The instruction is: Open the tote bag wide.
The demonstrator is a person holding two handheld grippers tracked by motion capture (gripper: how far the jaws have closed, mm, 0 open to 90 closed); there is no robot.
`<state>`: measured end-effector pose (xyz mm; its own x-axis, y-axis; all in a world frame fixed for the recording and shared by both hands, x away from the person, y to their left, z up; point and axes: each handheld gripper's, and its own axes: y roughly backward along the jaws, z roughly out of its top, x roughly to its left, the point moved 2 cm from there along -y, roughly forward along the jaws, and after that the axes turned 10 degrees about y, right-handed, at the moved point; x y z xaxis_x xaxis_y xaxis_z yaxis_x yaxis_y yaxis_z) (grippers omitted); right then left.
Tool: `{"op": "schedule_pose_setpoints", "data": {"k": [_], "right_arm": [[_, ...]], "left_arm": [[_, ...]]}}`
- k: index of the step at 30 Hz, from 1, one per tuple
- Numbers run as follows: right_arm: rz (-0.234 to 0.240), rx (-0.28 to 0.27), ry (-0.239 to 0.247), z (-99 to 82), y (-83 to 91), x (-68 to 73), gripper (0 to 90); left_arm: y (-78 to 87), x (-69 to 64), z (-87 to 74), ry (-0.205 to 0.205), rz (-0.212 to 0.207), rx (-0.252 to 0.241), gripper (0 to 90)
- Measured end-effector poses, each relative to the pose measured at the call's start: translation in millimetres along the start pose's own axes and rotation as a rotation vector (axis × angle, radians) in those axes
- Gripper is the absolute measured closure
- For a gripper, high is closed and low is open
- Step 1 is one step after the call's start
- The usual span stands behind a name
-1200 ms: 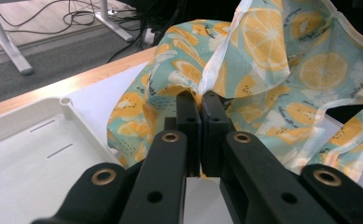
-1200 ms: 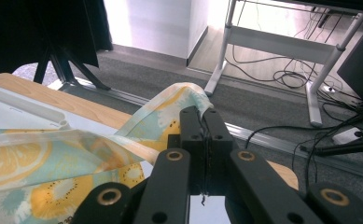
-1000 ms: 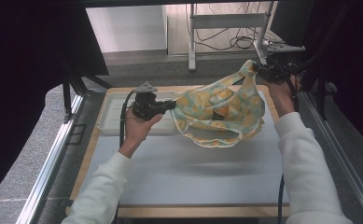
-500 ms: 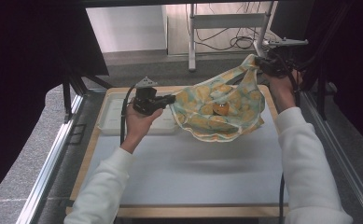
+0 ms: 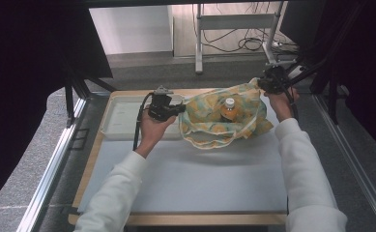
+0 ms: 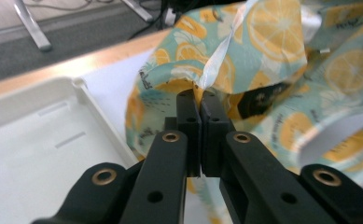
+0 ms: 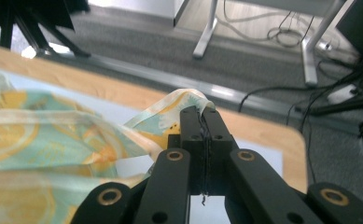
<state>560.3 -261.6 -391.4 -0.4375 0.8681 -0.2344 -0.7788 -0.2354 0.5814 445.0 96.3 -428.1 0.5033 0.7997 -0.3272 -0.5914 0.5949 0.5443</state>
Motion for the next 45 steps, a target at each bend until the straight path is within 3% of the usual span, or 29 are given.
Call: {"op": "schedule_pose_setpoints", "data": {"k": [9, 22, 29, 35, 45], "right_arm": [[0.057, 0.075, 0.013, -40.4, -18.7, 15.8, 87.8], [0.122, 0.177, 0.049, -75.4, -33.6, 31.1, 87.6], [0.132, 0.231, 0.062, -85.1, -41.5, 36.8, 87.6], [0.126, 0.240, 0.080, -91.2, -44.8, 40.2, 87.6], [0.129, 0.255, 0.069, -101.2, -45.6, 41.7, 87.6]], "left_arm": [[-20.9, -7.2, -28.7, -0.009, -0.019, 0.074, 88.7], [-39.7, -5.8, -58.1, 0.006, -0.033, 0.130, 88.6], [-41.1, -0.9, -63.8, 0.024, -0.039, 0.130, 88.4], [-40.8, 4.0, -69.7, 0.035, -0.042, 0.133, 88.1], [-45.4, 3.5, -74.9, 0.036, -0.050, 0.145, 88.0]]}}
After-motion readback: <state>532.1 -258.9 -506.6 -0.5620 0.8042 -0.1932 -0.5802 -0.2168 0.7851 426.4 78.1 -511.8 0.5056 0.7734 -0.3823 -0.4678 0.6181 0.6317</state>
